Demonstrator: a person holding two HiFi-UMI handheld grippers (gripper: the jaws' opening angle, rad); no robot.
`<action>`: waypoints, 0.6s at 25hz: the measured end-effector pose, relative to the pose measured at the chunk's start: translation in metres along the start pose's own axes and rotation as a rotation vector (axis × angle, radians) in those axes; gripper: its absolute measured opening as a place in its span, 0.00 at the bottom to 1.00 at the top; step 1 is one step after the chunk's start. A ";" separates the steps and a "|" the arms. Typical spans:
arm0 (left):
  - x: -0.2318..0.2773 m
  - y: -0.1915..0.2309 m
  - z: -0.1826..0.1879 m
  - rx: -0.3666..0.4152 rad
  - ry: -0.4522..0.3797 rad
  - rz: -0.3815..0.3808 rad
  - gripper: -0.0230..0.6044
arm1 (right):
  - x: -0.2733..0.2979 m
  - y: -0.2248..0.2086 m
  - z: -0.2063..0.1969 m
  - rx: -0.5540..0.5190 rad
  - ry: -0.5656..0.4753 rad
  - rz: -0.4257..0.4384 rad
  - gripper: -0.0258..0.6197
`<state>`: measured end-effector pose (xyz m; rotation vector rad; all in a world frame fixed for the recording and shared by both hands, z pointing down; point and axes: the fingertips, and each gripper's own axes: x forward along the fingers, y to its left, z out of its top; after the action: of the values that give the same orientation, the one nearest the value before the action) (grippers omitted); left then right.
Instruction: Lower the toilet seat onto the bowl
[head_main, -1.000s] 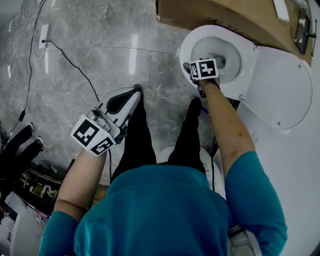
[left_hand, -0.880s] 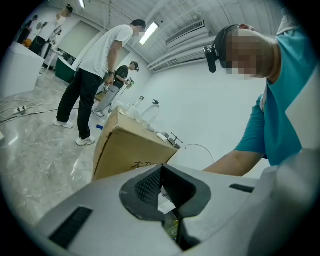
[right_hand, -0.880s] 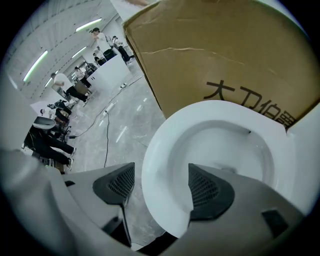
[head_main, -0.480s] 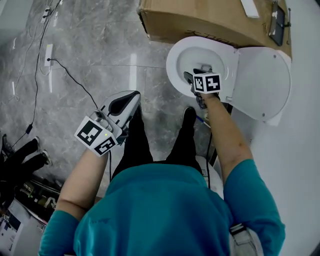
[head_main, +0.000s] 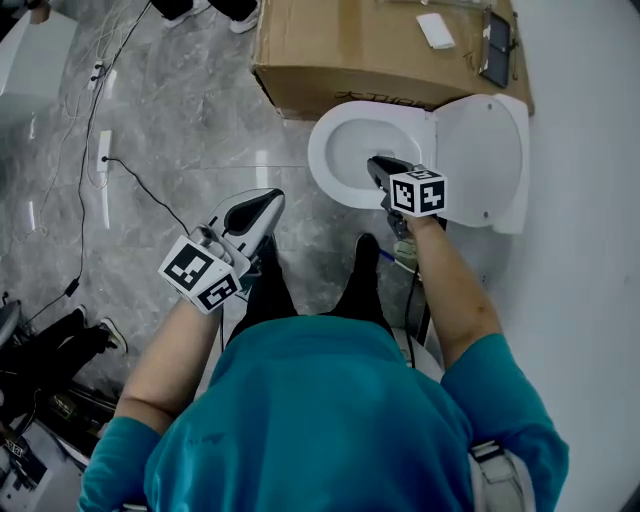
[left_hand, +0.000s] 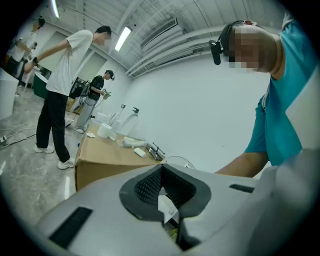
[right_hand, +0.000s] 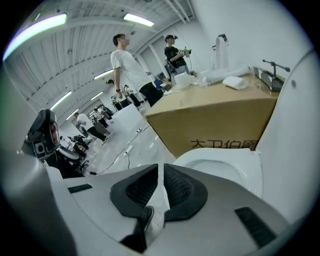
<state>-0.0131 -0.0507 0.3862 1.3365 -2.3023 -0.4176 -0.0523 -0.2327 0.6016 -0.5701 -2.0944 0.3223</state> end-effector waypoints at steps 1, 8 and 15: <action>0.002 -0.007 0.006 0.007 -0.002 -0.008 0.04 | -0.012 0.002 0.004 -0.002 -0.018 0.003 0.09; 0.010 -0.053 0.040 0.051 -0.014 -0.072 0.04 | -0.100 0.017 0.035 -0.010 -0.146 0.023 0.04; 0.023 -0.097 0.068 0.109 -0.016 -0.148 0.04 | -0.181 0.042 0.051 -0.055 -0.233 0.070 0.04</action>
<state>0.0131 -0.1157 0.2878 1.5690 -2.2757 -0.3548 0.0028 -0.2893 0.4262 -0.6665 -2.3161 0.3881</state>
